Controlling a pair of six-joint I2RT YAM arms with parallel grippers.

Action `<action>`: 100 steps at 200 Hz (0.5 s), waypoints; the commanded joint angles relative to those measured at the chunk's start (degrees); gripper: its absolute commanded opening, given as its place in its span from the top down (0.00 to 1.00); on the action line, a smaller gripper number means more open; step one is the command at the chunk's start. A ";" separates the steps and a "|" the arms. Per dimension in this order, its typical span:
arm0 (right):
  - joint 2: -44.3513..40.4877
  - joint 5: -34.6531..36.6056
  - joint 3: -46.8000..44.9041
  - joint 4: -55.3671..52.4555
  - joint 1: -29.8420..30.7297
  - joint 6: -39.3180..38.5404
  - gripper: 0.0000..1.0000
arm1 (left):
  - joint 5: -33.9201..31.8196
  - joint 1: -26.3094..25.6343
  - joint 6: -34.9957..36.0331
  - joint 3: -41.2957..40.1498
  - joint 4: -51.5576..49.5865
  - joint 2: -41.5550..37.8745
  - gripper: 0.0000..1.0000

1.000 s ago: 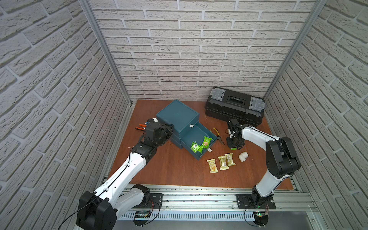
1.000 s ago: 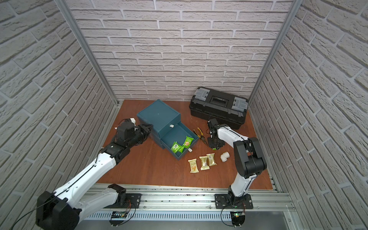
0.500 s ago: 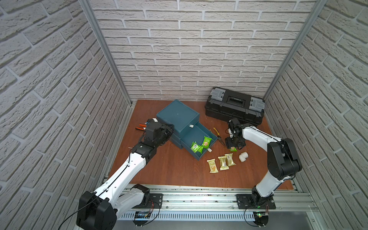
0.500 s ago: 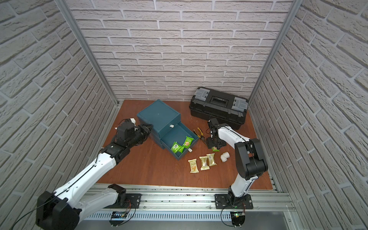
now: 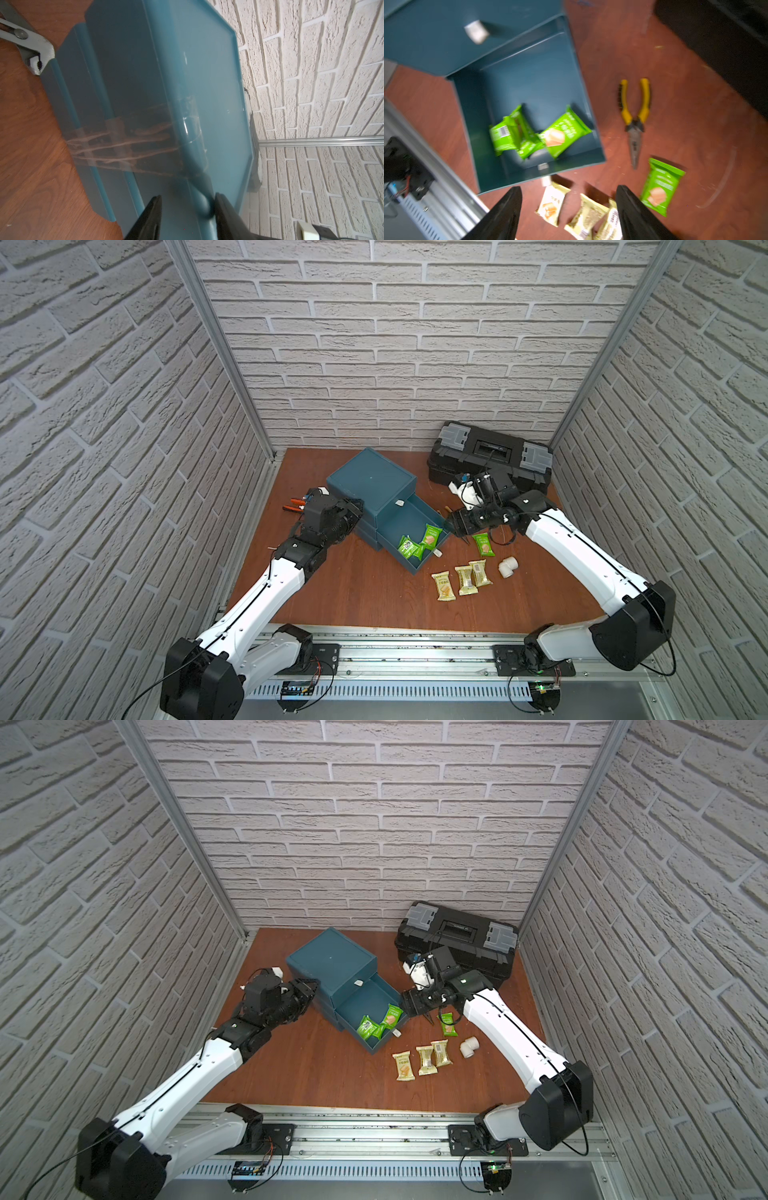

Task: Take the cookies out of the drawer
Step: Place the cookie at the center of the board, then pick up the cookie from the drawer.

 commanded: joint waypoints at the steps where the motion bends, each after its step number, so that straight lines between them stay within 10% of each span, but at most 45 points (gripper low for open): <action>1: 2.84 -6.15 0.90 3.60 3.28 2.41 0.25 | 1.59 0.20 2.14 -1.07 -6.01 1.38 0.53; 100: 14.50 -6.28 1.75 15.01 7.96 10.97 0.28 | 1.85 2.04 4.98 0.71 -6.89 2.01 0.38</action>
